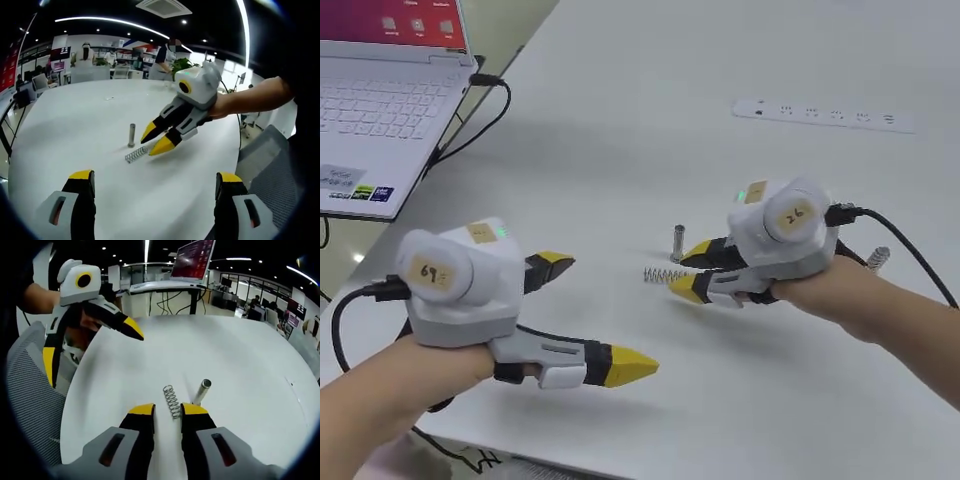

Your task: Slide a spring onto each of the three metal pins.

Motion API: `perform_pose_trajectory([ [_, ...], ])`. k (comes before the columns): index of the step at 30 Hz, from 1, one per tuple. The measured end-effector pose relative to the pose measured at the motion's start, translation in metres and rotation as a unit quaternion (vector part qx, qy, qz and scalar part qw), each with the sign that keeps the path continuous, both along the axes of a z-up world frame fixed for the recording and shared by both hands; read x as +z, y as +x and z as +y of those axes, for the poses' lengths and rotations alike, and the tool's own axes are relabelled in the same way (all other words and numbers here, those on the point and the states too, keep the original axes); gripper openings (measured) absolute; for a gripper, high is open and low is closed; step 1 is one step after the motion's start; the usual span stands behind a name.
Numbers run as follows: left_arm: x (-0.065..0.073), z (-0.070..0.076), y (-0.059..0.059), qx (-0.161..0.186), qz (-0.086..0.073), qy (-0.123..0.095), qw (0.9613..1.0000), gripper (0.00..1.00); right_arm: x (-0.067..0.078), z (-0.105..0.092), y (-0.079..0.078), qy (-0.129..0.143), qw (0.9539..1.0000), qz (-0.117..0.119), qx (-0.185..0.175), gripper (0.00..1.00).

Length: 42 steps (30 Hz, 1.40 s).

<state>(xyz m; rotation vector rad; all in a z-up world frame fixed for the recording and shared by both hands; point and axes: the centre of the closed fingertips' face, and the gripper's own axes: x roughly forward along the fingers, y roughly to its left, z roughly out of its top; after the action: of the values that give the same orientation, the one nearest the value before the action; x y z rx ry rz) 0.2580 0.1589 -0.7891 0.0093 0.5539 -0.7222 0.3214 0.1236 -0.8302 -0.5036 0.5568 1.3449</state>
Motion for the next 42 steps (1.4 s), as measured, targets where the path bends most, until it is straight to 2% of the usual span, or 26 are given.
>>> perform_pose_trajectory([
  [13,-0.002,0.0,-0.003,-0.001,0.004,-0.001,1.0,0.98,-0.016,0.005,0.006,-0.024,0.9997,-0.002,0.001,0.15],
  [19,-0.002,0.0,-0.004,-0.003,0.006,0.0,1.0,0.97,-0.023,0.002,0.008,-0.039,0.9991,-0.013,0.006,0.09],
  [25,-0.002,-0.002,-0.003,-0.005,0.006,-0.001,1.0,0.97,-0.02,0.003,0.007,-0.039,0.9988,-0.025,0.016,0.08],
  [34,0.001,-0.005,0.0,-0.009,0.002,-0.004,0.9999,0.97,-0.004,-0.002,0.001,-0.028,0.9983,-0.031,0.041,0.08],
  [39,0.002,-0.009,0.001,-0.014,0.001,-0.004,0.9999,0.96,0.008,-0.017,-0.005,-0.031,0.9972,-0.041,0.055,0.08],
  [42,0.002,-0.012,0.002,-0.019,0.0,-0.005,0.9998,0.96,0.014,-0.026,-0.006,-0.025,0.9977,-0.035,0.053,0.08],
])
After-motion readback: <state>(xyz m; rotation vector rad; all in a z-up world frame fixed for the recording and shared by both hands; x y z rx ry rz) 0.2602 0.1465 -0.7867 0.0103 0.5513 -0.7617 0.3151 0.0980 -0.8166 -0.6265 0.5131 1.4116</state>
